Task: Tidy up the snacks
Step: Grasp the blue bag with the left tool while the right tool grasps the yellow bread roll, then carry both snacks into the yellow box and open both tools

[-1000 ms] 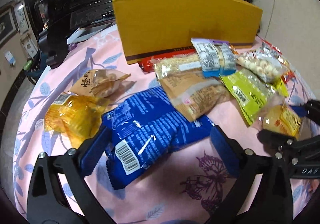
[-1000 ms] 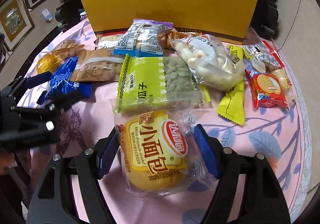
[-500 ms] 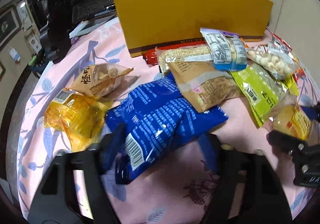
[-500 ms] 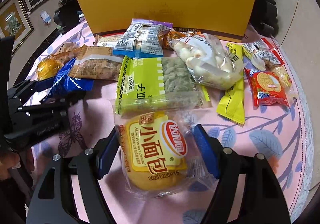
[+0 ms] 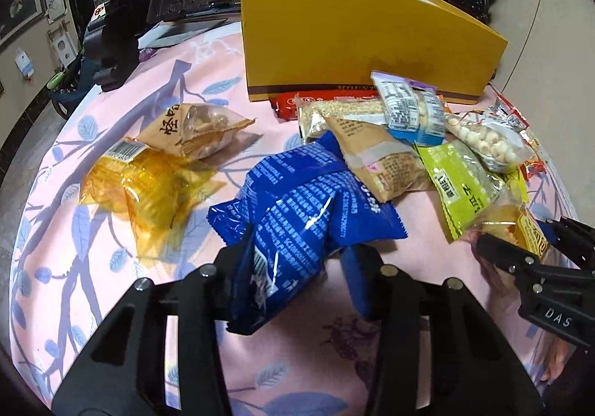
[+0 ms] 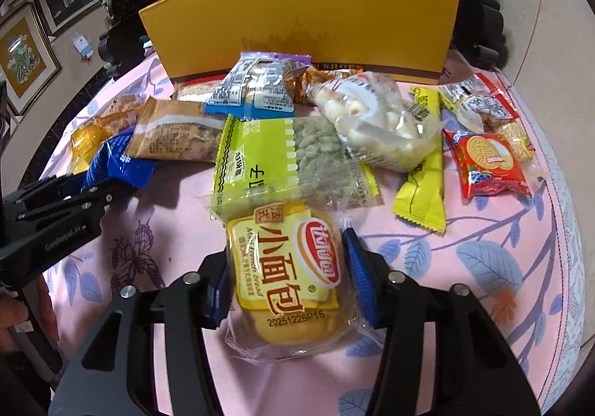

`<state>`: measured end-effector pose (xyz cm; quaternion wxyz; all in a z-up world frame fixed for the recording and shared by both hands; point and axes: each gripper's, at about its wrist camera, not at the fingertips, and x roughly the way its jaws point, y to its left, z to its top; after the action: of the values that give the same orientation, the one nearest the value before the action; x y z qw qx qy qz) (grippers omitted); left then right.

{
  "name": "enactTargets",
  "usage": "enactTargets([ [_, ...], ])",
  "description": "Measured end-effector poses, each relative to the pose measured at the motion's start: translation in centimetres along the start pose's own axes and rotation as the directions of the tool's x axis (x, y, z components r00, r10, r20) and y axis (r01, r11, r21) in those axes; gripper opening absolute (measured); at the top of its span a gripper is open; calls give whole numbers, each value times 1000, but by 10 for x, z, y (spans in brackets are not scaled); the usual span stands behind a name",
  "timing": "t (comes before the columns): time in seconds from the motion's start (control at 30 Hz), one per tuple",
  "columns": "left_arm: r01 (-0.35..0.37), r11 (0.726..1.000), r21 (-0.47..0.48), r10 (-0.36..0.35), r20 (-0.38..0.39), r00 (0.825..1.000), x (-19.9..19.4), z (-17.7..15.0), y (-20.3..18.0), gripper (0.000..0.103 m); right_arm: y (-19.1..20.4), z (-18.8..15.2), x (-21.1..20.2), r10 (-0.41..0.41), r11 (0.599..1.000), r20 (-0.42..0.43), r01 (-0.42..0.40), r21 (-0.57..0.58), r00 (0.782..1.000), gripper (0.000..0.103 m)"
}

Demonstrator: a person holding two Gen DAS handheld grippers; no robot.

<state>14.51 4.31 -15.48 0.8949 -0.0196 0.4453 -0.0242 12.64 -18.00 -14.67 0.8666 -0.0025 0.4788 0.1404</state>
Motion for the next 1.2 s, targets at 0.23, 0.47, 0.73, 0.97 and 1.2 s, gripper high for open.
enactTargets([
  [0.23, 31, 1000, -3, -31, 13, 999, -15, -5, -5, 43, 5, -2, -18, -9, 1000, 29, 9, -12, 1000, 53],
  [0.47, 54, 999, 3, -54, 46, 997, -42, -8, -11, 43, 20, -2, -38, -8, 999, 67, 11, -39, 998, 53],
  [0.73, 60, 998, 5, -60, 103, 993, -72, -8, -14, 43, 24, -6, -56, -4, 999, 93, 8, -42, 996, 53],
  [0.97, 66, 998, 25, -69, 123, 990, -86, -10, -24, 43, 23, -7, -68, -5, 999, 117, 8, -31, 993, 53],
  [1.2, 71, 997, 39, -75, 123, 989, -87, -4, -32, 43, 18, -5, -69, -5, 1000, 122, 8, -24, 993, 53],
])
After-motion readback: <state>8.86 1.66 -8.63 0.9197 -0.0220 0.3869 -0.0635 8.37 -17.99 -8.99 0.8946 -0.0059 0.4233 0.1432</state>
